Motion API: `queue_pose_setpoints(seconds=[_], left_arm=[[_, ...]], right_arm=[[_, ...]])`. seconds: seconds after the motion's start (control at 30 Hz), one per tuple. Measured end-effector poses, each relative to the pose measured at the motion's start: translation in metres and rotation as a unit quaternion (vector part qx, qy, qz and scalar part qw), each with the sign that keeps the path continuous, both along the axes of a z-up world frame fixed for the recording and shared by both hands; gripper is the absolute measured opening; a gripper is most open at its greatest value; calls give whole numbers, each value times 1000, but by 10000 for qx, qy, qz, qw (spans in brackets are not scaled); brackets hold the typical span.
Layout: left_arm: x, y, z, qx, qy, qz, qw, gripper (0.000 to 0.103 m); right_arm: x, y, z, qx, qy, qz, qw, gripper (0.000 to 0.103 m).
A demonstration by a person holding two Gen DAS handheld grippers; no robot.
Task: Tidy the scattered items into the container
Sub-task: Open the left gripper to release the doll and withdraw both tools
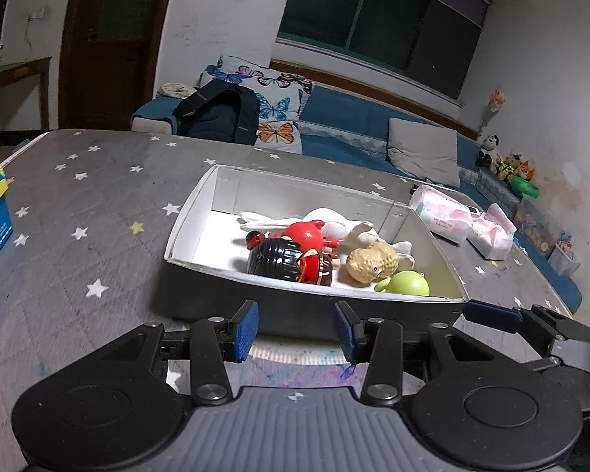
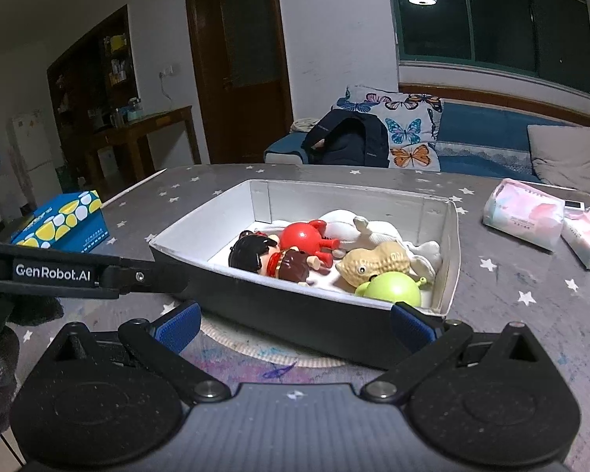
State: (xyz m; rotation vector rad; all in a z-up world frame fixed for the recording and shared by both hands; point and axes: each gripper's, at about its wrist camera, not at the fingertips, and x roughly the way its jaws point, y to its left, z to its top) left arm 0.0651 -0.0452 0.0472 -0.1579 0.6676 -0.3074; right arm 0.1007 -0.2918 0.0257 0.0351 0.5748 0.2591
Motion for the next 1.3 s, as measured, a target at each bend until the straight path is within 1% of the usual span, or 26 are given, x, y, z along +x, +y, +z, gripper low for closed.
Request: queue_pose_setpoints(seconds=[0.13,0.3,0.43,0.63,0.97,1.3], left_arm=[[-8,1,-3,49,-7,87,9999,45],[-16,0,-7,65,-2,121,9999,45],[-23,-5,-8,215,-70,161,9996,45],[-29,-8,-7,304,-112,186,9993,45],[-34,-17,-13,540,-106,191,9983,45],[-32,-20,-14,661,-91,246,9975,45]], right_arm=[[-9,4,-4,-130,-44,-19,9999,103],[-16,4,-9,26,15,-46,10000,103],[-20,4,-10,58,32,-121,9999,103],[-23,1,-13,162,92,-245,9995,103],[-24,5,-16,-86,132,-338,9993,103],[-23,5,-20,-105,199,-338,9992,103]])
